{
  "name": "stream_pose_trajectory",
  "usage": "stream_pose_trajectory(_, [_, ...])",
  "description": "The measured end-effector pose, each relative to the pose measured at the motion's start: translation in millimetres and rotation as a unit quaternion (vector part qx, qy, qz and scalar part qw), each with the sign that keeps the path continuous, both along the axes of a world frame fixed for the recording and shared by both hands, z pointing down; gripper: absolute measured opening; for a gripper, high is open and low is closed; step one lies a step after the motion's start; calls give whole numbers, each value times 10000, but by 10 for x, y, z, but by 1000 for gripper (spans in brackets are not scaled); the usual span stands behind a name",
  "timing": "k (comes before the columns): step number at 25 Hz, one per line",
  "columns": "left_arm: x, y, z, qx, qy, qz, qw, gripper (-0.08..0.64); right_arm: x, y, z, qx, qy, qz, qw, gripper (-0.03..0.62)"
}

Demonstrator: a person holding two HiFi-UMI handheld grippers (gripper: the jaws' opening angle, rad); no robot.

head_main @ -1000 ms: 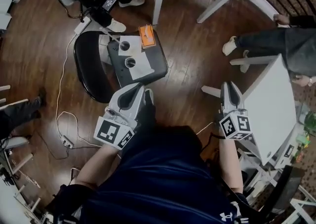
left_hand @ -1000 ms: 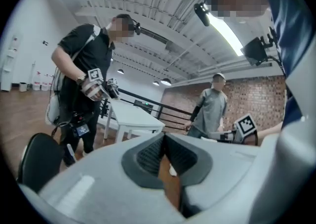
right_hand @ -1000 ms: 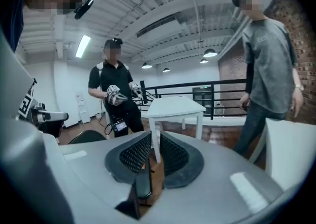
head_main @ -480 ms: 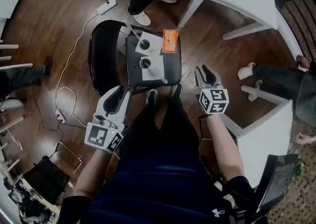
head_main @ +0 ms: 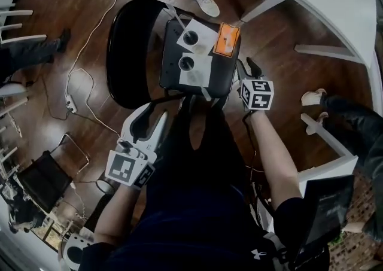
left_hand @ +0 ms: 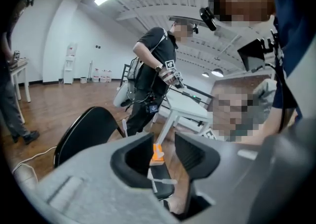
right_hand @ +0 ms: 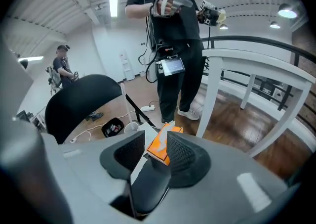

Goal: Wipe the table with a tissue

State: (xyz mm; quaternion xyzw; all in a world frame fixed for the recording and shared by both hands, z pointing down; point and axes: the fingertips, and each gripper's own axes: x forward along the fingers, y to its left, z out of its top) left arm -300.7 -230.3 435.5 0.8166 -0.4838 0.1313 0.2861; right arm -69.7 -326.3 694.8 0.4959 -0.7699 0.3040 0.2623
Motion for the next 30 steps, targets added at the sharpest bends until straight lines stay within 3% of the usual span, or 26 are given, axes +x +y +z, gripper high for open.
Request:
stream_pose_trajectory(7, [-252, -58, 359, -155, -40, -281, 9995, 137, -221, -356, 711, -274, 286, -202, 9990, 146])
stream_pose_trajectory(15, [-740, 242, 473, -293, -159, -877, 9956, 125, -320, -638, 1460, -881, 706, -295, 9932, 171])
stream_pose_trajectory(18, [-806, 294, 429, -225, -123, -950, 9951, 117, -293, -673, 1452, -897, 801, -250, 9924, 46])
stream_pose_trajectory(19, [-817, 307, 407, -203, -109, -941, 9953, 112, -306, -676, 1391, -850, 745, -221, 9933, 20])
stream_pose_trajectory(23, [-785, 274, 297, -77, 8, -766, 9970, 100, -358, -633, 971, -595, 312, -71, 9977, 12])
stream_pose_trajectory(30, [-521, 8, -128, 432, 241, 71, 9987, 98, -348, -507, -45, -104, -1041, 500, 9933, 12])
